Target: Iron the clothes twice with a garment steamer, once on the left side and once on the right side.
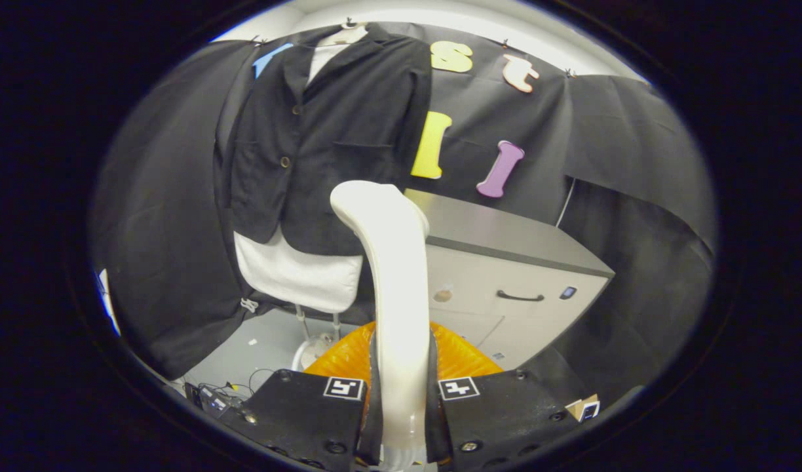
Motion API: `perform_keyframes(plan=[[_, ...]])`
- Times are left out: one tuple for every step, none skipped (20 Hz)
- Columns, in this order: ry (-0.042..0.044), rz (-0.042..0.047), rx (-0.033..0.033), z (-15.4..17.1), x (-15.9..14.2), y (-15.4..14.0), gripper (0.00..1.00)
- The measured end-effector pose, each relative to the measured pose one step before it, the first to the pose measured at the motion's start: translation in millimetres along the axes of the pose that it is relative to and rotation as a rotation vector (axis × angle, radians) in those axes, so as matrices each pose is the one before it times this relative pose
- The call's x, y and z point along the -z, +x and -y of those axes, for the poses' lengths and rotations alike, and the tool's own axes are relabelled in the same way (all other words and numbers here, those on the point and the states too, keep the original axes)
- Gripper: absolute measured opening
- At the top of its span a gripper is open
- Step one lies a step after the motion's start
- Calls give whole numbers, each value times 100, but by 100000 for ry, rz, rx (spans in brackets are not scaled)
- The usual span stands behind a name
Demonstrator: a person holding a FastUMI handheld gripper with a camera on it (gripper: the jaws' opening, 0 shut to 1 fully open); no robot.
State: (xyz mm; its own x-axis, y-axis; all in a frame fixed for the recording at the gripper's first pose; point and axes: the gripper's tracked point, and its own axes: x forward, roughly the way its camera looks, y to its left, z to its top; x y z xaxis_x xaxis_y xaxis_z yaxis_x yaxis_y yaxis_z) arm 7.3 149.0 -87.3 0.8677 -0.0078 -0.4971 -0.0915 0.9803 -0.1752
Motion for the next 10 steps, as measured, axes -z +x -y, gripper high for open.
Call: perform_keyframes(plan=[[1557, -838, 796, 1564, 493, -384, 29], [1102, -892, 790, 1607, 329, -271, 29], [696, -783, 433, 1495, 498, -467, 28], [575, -997, 433, 1383, 624, -405, 28], [637, -933, 528, 1352, 607, -607, 28], [844, -582, 382, 1242, 712, -631, 28], [718, -686, 538, 1299, 575, -549, 28], [915, -839, 218, 1145, 708, -471, 28], [959, -866, -69, 1039, 531, -450, 28], [1463, -718, -20, 976, 623, -229, 28]])
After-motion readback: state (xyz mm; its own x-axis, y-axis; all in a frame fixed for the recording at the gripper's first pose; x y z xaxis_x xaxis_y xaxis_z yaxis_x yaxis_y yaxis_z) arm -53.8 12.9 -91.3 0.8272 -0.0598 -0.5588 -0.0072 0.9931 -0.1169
